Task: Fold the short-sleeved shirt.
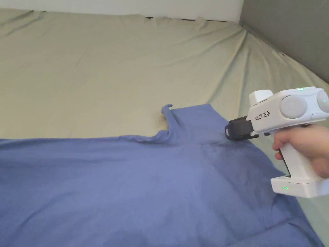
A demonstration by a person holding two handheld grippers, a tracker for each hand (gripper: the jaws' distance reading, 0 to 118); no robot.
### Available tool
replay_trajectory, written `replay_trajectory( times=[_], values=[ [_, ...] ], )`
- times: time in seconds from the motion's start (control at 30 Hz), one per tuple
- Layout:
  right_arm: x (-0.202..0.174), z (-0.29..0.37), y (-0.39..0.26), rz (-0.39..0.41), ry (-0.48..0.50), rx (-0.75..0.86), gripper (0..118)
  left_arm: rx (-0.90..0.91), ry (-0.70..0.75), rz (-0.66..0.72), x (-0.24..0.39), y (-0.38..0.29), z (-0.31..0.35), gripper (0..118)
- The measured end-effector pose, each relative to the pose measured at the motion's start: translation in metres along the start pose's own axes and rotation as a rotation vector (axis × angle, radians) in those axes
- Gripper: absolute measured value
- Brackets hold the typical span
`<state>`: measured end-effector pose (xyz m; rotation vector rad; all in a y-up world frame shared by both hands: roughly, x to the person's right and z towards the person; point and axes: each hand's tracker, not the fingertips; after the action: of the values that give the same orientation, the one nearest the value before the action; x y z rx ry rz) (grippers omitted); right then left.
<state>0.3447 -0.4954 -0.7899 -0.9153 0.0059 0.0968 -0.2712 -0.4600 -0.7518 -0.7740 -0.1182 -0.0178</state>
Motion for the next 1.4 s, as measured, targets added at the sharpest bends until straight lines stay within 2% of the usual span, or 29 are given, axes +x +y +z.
replay_trajectory(
  times=[0.07,0.13,0.17,0.23,0.27,0.33,0.47,0.53,0.7,0.83,1.07,1.17,1.33,1.37,1.4],
  values=[
    [-0.005,-0.005,-0.011,-0.021,0.060,-0.051,1,-0.009,0.005,-0.011,0.001,-0.003,-0.002,0],
    [-0.014,0.008,-0.014,0.006,0.032,0.016,1,-0.003,0.013,-0.018,-0.003,-0.004,0.001,0],
    [-0.017,0.016,-0.014,0.071,0.038,0.035,1,-0.002,0.010,-0.014,-0.003,-0.005,0.005,0],
    [-0.017,0.038,-0.015,0.047,0.018,0.081,1,0.018,0.009,-0.009,-0.006,-0.005,0.016,0],
    [-0.015,0.053,-0.015,0.021,0.013,0.118,1,0.036,0.000,0.001,-0.008,-0.004,0.025,0],
    [-0.010,0.085,-0.016,0.003,0.069,0.165,1,0.062,-0.019,0.023,-0.009,-0.003,0.048,0],
    [-0.006,0.168,-0.037,0.047,0.080,0.270,1,0.129,-0.059,0.027,-0.011,-0.015,0.108,0],
    [-0.003,0.212,-0.060,0.038,0.102,0.325,1,0.155,-0.092,0.034,-0.013,-0.029,0.141,0],
    [-0.007,0.283,-0.137,0.055,0.088,0.339,1,0.163,-0.136,0.056,-0.010,-0.086,0.203,0],
    [-0.011,0.292,-0.197,0.057,0.085,0.284,1,0.086,-0.165,0.072,-0.009,-0.137,0.211,0],
    [-0.016,0.247,-0.280,0.049,0.045,0.097,1,-0.092,-0.154,0.023,-0.008,-0.212,0.190,0],
    [-0.017,0.232,-0.294,0.038,0.040,0.068,1,-0.117,-0.154,-0.001,-0.010,-0.227,0.177,0],
    [-0.014,0.239,-0.285,0.035,0.029,0.052,2,-0.113,-0.175,0.048,-0.019,-0.223,0.177,0],
    [-0.014,0.239,-0.285,0.026,0.038,0.049,2,-0.110,-0.177,0.046,-0.020,-0.222,0.181,3],
    [-0.012,0.244,-0.285,0.027,0.040,0.047,7,-0.097,-0.168,0.037,-0.019,-0.220,0.186,21]
  ],
)
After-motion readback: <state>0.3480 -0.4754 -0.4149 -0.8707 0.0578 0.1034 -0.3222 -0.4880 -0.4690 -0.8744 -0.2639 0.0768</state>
